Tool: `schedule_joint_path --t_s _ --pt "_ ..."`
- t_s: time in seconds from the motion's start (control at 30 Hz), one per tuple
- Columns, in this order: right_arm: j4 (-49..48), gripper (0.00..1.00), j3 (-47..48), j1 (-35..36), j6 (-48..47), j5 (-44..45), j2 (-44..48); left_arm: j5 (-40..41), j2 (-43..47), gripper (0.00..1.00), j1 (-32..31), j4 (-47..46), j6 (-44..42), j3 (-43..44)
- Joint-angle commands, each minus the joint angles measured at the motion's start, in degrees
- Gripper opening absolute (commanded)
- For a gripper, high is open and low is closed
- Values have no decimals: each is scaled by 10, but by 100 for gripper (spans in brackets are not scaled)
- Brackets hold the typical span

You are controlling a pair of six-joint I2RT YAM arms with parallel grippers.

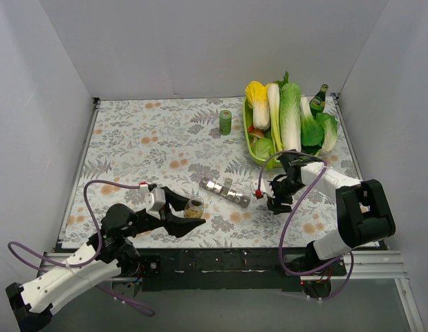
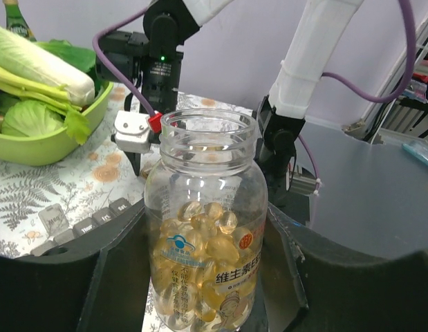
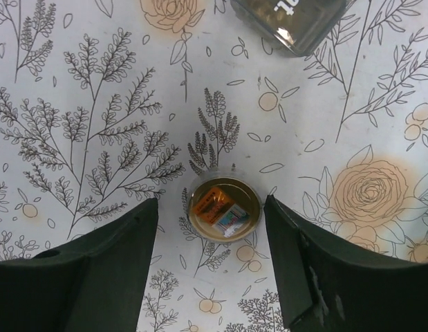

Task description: Sort the pills into containers

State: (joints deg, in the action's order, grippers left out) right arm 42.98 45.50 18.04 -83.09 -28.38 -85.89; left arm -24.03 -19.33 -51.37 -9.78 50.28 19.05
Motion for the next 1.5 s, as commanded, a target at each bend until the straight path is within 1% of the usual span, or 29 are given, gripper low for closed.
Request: schedule_joint_path --t_s 0.0,0.1,0.2,0.23,0.3,0.33,0.4,0.5,0.53,0.57,0.6,0.63,0.67,0.73,0.77,0.8,0.83,0.93,1.03,1.17,1.47 --pt "-10 68 13 6 17 34 -12 -3 -16 0 1 11 -9 11" --pt "-17 61 6 8 20 38 -11 -4 -22 0 2 11 -10 12" --pt "-21 51 3 9 28 34 -7 -10 -33 0 1 10 -7 12" --pt "-19 44 4 9 35 23 -6 -15 -41 0 1 11 -6 12" --pt "-7 37 17 9 42 11 -2 -24 -54 0 1 10 -3 13" --pt "16 34 22 9 46 -10 0 -29 -61 0 2 8 0 13" --pt "44 34 36 9 52 -34 18 -45 -84 0 1 4 5 14" --pt "105 30 76 13 77 -109 55 -65 -119 0 1 -12 12 13" --pt "120 28 103 17 81 -150 75 -77 -131 0 1 -26 17 11" --pt "147 27 117 30 99 -170 84 -81 -141 0 1 -34 20 11" --pt "160 27 133 37 101 -190 92 -86 -162 0 1 -42 21 11" --pt "173 27 147 45 103 -230 106 -94 -173 0 1 -60 26 8" --pt "178 27 177 65 114 -249 112 -98 -184 0 1 -70 27 10" --pt "178 27 202 99 149 -297 126 -109 -219 0 1 -92 32 15" --pt "176 27 229 111 160 -309 128 -112 -230 0 0 -96 36 20" --pt "171 27 242 122 180 -322 128 -116 -241 0 0 -101 39 22" --pt "176 27 258 134 183 -349 120 -117 -260 0 -2 -109 41 26" --pt "196 27 304 151 184 -385 103 -118 -290 0 -14 -113 46 42" --pt "201 27 326 175 188 -396 93 -116 -311 0 -28 -113 51 56" --pt "202 27 324 202 189 -403 85 -106 -322 0 -44 -117 52 65" --pt "204 27 308 227 195 -407 83 -90 -319 0 -54 -121 50 66"
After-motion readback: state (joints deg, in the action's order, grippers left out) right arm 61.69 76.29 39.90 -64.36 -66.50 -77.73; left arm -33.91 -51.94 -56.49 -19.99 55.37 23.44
